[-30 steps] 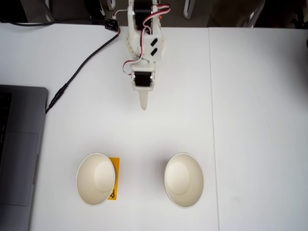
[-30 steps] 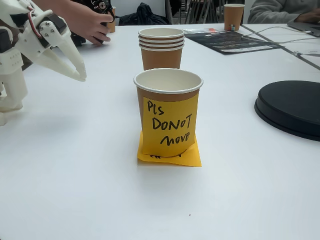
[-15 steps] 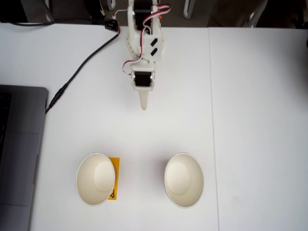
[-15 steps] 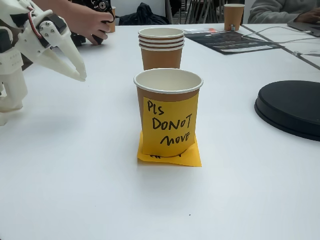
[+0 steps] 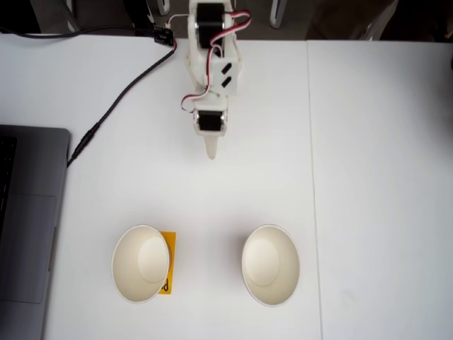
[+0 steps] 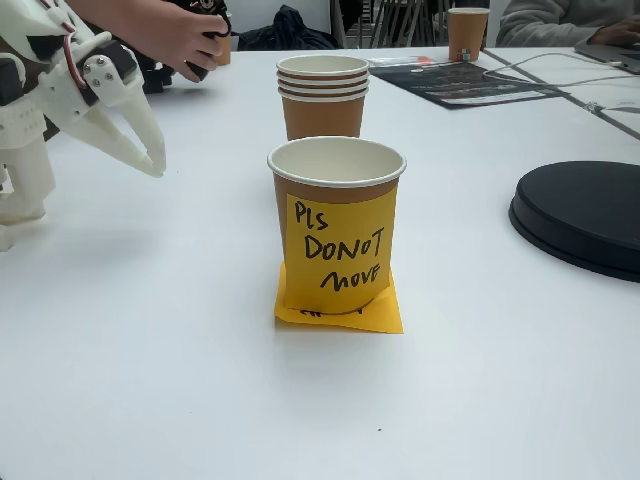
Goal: Pickup cup and make a pile of cup.
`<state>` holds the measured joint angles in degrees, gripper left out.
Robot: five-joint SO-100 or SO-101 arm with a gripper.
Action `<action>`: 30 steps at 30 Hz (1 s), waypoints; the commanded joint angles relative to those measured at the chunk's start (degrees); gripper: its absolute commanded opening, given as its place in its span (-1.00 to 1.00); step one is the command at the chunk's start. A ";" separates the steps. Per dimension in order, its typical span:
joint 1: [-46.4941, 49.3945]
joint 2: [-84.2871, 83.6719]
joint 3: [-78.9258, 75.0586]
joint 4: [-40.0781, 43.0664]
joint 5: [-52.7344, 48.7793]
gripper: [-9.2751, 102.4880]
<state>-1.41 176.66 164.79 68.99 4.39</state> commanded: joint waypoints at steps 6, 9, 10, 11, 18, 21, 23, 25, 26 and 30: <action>3.08 -16.17 -17.05 -1.41 1.14 -0.96; 4.75 -21.62 -21.71 -0.97 1.14 -0.96; 5.27 -23.38 -23.38 -0.97 0.88 -0.96; 5.62 -25.14 -25.14 -0.97 0.62 -0.96; 8.09 -37.00 -38.23 -0.70 0.44 -0.96; 9.67 -41.66 -43.86 -0.62 0.35 -0.95; 10.55 -44.21 -47.11 -0.53 0.35 -0.92; 11.34 -46.14 -49.83 -0.53 0.26 -0.86; 11.78 -46.76 -50.98 -0.53 0.26 -0.81; 14.06 -48.87 -54.14 -0.53 0.26 -0.60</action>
<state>10.81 128.67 117.86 68.99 5.10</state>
